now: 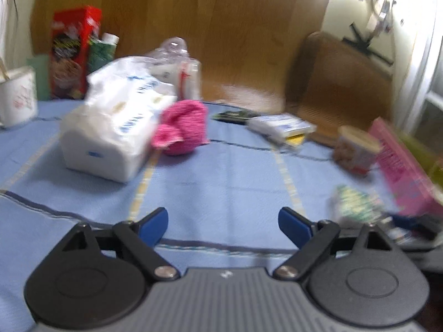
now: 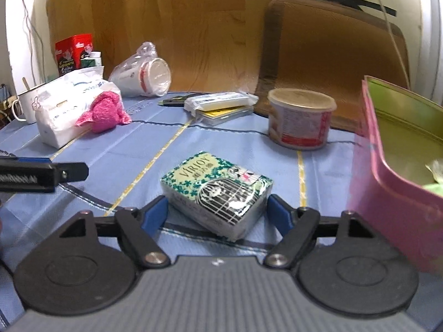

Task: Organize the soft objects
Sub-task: 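Grasp the green-and-white tissue pack with the right gripper, then lower the tissue pack into the pink tin and release it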

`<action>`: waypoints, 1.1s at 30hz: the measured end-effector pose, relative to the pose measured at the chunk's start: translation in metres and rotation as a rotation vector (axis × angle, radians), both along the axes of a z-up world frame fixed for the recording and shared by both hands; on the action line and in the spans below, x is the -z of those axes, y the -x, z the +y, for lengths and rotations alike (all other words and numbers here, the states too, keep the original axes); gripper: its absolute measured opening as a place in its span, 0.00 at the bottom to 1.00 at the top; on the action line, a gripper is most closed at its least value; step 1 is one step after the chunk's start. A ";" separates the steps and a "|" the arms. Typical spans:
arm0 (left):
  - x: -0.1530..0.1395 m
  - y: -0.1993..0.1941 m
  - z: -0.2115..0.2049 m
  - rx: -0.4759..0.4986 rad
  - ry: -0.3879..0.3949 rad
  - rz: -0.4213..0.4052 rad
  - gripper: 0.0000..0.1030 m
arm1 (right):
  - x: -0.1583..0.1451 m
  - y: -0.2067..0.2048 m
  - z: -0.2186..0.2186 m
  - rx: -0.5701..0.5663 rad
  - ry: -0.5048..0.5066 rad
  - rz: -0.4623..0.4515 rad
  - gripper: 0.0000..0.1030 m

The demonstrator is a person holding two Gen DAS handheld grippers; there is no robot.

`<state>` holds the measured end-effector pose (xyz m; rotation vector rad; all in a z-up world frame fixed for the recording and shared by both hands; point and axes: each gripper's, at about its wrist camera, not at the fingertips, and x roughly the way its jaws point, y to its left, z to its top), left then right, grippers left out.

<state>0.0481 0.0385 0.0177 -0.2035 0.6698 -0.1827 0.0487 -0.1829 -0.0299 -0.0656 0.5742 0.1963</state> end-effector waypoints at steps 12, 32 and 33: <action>0.000 -0.047 -0.068 0.337 0.189 0.143 0.42 | -0.001 0.006 0.009 -0.059 0.013 -0.034 0.56; -0.053 -0.051 -0.287 0.587 -0.044 -0.077 0.66 | -0.045 0.040 -0.146 0.364 -0.003 -0.230 0.58; -0.053 -0.050 -0.287 0.576 -0.054 -0.085 0.66 | -0.044 0.042 -0.146 0.380 -0.013 -0.233 0.60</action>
